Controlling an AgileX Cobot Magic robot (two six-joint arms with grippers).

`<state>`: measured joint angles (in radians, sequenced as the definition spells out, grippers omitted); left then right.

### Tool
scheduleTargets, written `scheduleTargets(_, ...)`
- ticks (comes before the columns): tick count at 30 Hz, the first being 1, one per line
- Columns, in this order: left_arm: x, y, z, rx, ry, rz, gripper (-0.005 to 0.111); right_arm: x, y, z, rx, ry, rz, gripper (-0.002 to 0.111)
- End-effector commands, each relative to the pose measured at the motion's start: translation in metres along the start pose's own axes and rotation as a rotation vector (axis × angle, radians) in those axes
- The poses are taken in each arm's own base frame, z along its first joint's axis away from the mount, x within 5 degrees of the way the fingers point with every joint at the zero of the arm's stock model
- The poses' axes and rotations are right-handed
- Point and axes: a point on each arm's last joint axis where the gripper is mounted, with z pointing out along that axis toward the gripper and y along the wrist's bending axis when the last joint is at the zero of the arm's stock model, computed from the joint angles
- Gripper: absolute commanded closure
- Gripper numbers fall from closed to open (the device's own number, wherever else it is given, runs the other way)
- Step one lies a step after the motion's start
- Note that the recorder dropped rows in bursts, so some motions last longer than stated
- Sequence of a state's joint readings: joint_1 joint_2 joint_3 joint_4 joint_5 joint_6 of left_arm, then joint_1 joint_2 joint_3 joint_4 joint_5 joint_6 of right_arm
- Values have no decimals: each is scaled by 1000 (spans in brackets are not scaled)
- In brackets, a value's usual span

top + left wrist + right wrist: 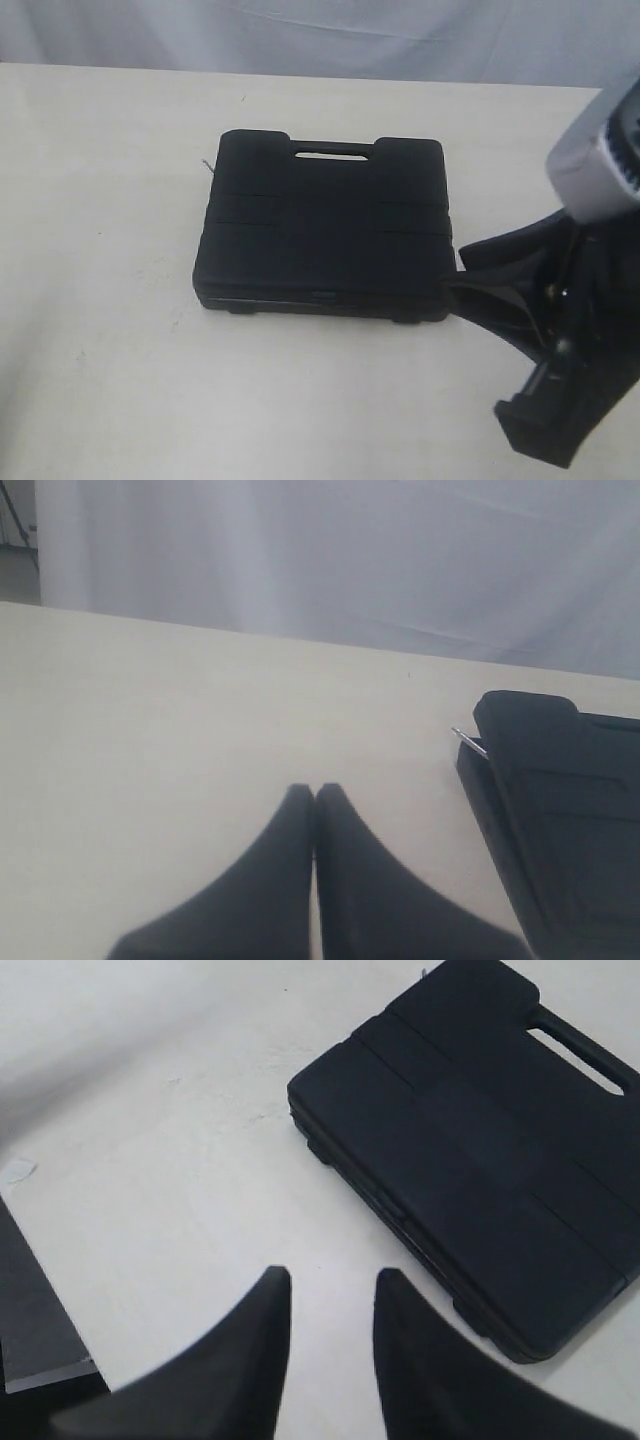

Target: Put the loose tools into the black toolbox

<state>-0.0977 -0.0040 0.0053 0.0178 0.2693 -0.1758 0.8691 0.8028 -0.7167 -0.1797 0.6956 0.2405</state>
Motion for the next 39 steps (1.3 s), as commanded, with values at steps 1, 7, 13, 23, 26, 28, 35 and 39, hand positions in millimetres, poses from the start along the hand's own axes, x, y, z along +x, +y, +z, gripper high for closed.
scheduleTargets(1, -2, 0, 0, 5, -1, 6, 107, 1, -8, -23, 30, -140, -31, 80)
scheduleTargets(7, -2, 0, 0, 5, -1, 6, 107, 44, -31, -35, 125, -482, 281, 80)
scheduleTargets(13, -2, 0, 0, 5, -1, 6, 107, 104, -37, -23, 262, -592, 300, 80)
scheduleTargets(23, -2, 0, 0, 5, -1, 6, 107, 153, -39, -7, 413, -669, 250, 80)
scheduleTargets(26, -2, 0, 0, 5, -1, 6, 107, 154, -40, -6, 433, -655, 255, 80)
scheduleTargets(28, -2, 0, 0, 5, -1, 6, 107, 155, -40, -6, 441, -635, 244, 80)
scheduleTargets(35, -2, 0, 0, 5, -1, 6, 107, 161, -40, -2, 446, -554, 240, 80)
scheduleTargets(39, -2, 0, 0, 5, -1, 6, 107, 161, -40, -2, 446, -554, 240, 80)
